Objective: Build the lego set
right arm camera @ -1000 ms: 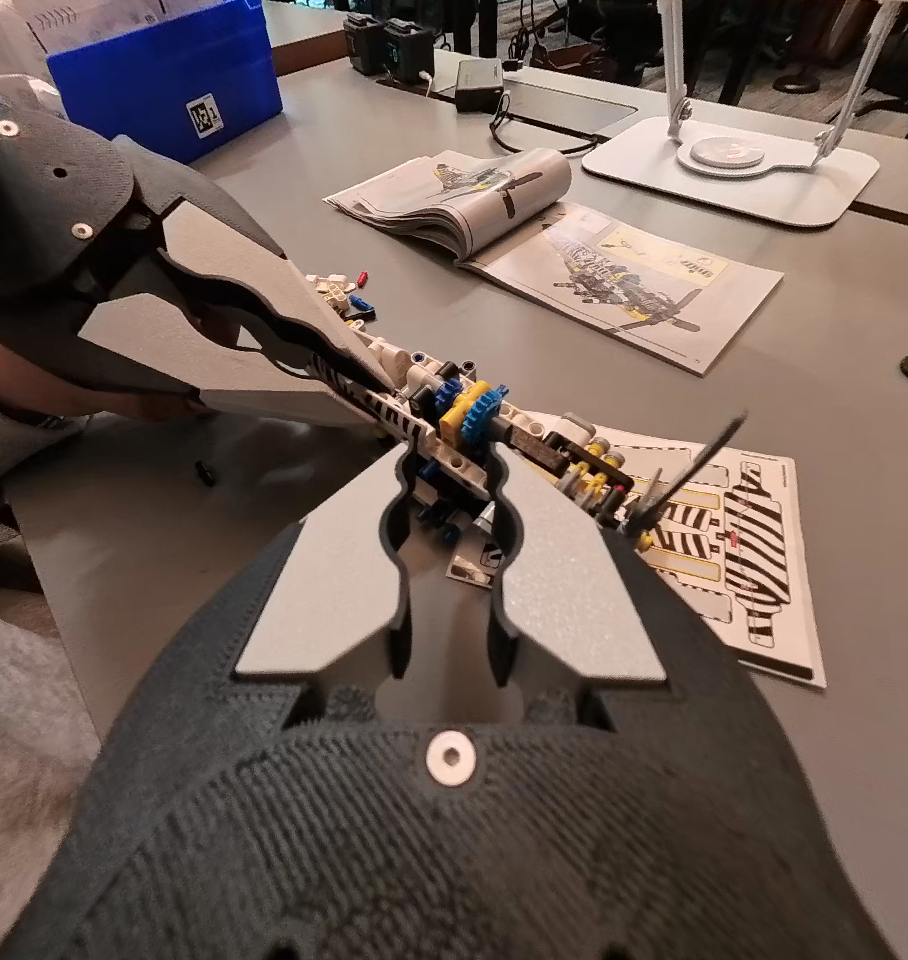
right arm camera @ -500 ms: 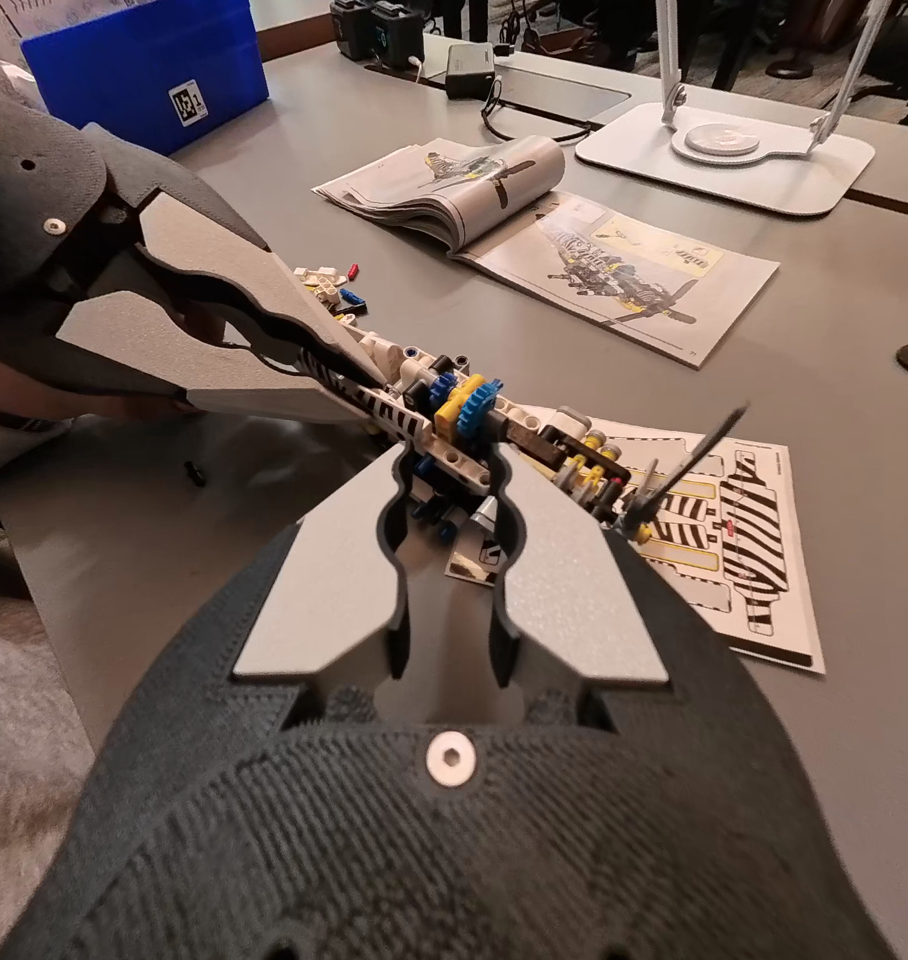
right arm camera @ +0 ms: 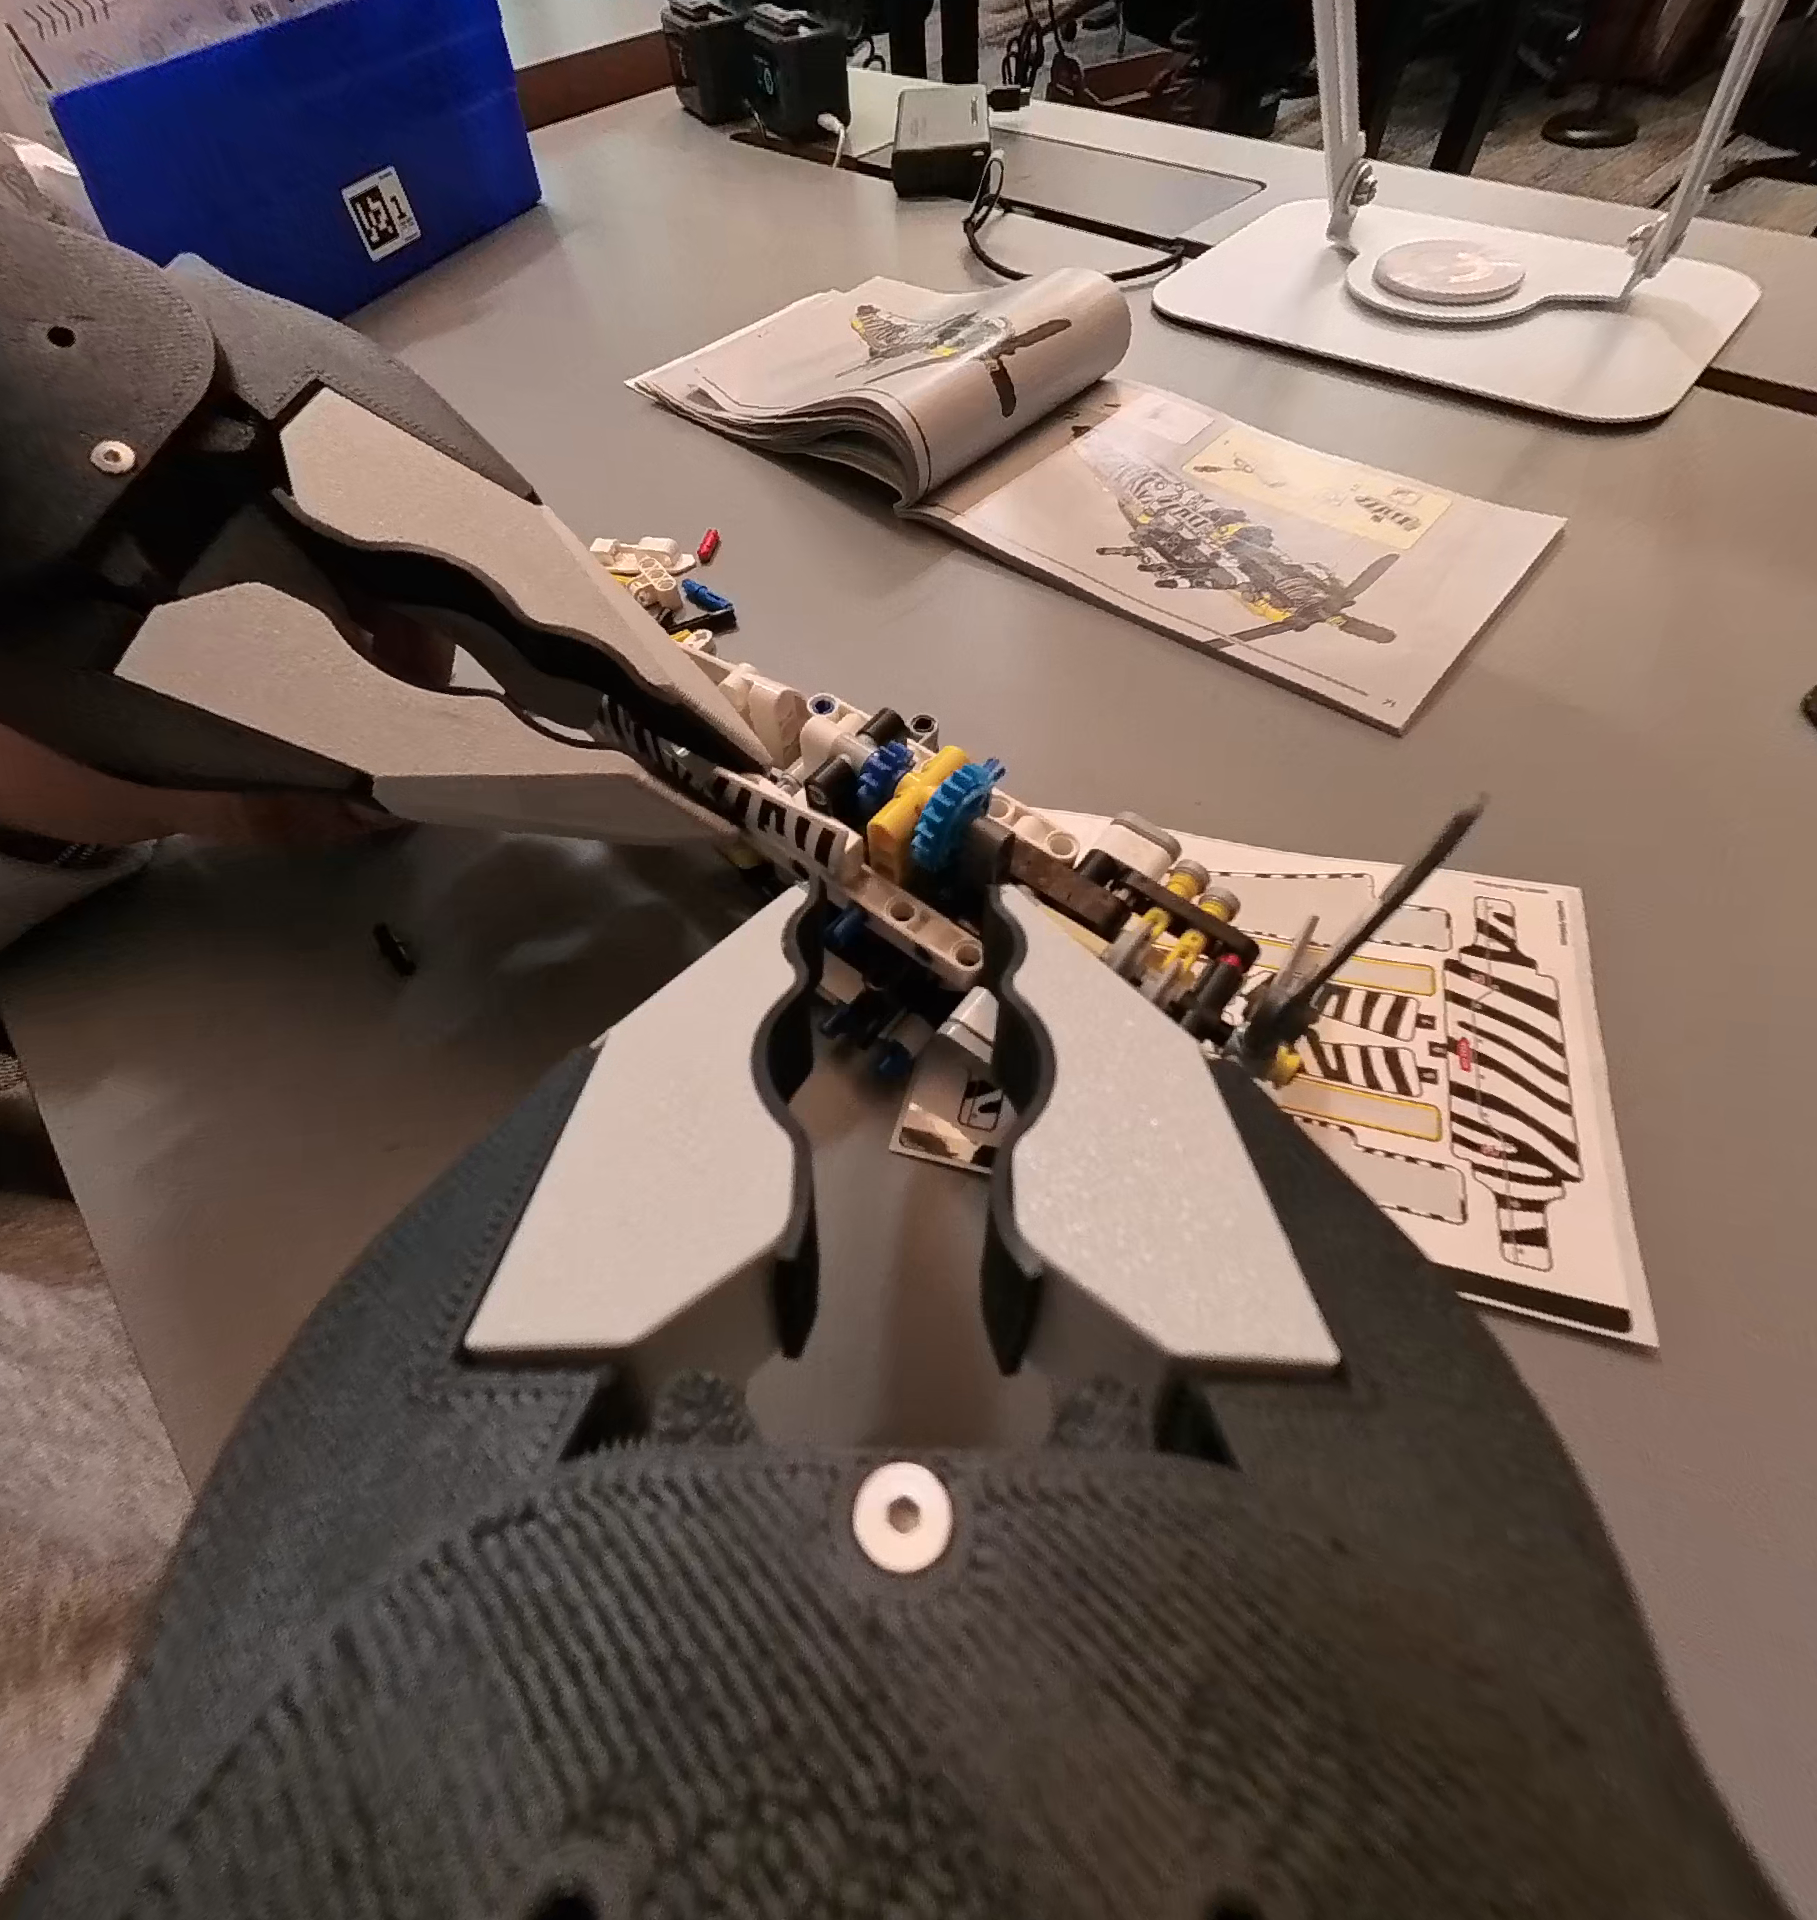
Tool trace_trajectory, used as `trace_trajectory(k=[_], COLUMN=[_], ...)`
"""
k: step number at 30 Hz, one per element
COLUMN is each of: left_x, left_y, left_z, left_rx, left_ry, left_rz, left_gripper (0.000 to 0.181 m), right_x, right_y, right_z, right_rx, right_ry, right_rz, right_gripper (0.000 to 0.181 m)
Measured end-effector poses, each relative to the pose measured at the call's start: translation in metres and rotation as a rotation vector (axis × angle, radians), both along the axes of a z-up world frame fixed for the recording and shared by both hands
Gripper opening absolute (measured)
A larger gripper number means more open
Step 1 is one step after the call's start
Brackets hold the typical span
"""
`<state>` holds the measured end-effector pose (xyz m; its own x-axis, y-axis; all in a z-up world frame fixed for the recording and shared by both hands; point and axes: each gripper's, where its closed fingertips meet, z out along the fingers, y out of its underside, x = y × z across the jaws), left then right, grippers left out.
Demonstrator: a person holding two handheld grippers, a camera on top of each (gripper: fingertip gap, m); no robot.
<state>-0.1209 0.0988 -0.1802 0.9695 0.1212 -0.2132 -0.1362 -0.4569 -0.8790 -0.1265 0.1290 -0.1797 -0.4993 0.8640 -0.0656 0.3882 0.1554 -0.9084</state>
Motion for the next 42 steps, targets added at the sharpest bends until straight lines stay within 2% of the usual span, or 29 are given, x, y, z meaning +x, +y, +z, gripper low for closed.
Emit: trace_trajectory(k=[8, 13, 19, 22, 25, 29, 31, 32, 34, 39, 42], left_x=[0.003, -0.003, -0.030, -0.037, -0.043, -0.042, -0.039, -0.037, -0.035, -0.043, -0.044], left_y=[-0.002, -0.014, -0.047, -0.062, -0.070, -0.067, -0.060, -0.056, -0.049, -0.045, -0.046], left_z=[0.009, 0.042, 0.080, 0.095, 0.101, 0.097, 0.089, 0.084, 0.077, 0.069, 0.071], left_rx=[0.059, 0.250, 0.560, 0.716, 0.800, 0.748, 0.665, 0.619, 0.542, 0.437, 0.430], left_ry=[-0.004, -0.063, -0.296, -0.453, -0.551, -0.463, -0.380, -0.337, -0.238, -0.003, 0.046], left_rz=[-0.019, 0.000, 0.072, 0.043, 0.027, 0.063, 0.083, 0.093, 0.119, 0.239, 0.255], left_gripper=[0.017, 0.027, 0.039, 0.040, 0.040, 0.039, 0.028, 0.026, 0.023, 0.019, 0.000], right_x=[0.001, 0.004, 0.016, 0.027, 0.037, 0.041, 0.041, 0.041, 0.039, 0.032, 0.033], right_y=[0.000, -0.002, 0.004, 0.008, 0.012, 0.014, 0.016, 0.018, 0.026, 0.050, 0.059], right_z=[0.004, 0.008, 0.036, 0.053, 0.065, 0.070, 0.071, 0.073, 0.078, 0.081, 0.084], right_rx=[-0.008, -0.002, -0.059, -0.098, -0.128, -0.143, -0.143, -0.148, -0.186, -0.303, -0.366], right_ry=[0.024, 0.059, 0.243, 0.367, 0.465, 0.499, 0.514, 0.526, 0.544, 0.508, 0.498], right_rz=[0.001, 0.014, -0.014, -0.016, -0.022, -0.023, -0.036, -0.058, -0.121, -0.262, -0.301], right_gripper=[0.030, 0.033, 0.017, 0.017, 0.015, 0.018, 0.017, 0.018, 0.000, 0.000, 0.000])
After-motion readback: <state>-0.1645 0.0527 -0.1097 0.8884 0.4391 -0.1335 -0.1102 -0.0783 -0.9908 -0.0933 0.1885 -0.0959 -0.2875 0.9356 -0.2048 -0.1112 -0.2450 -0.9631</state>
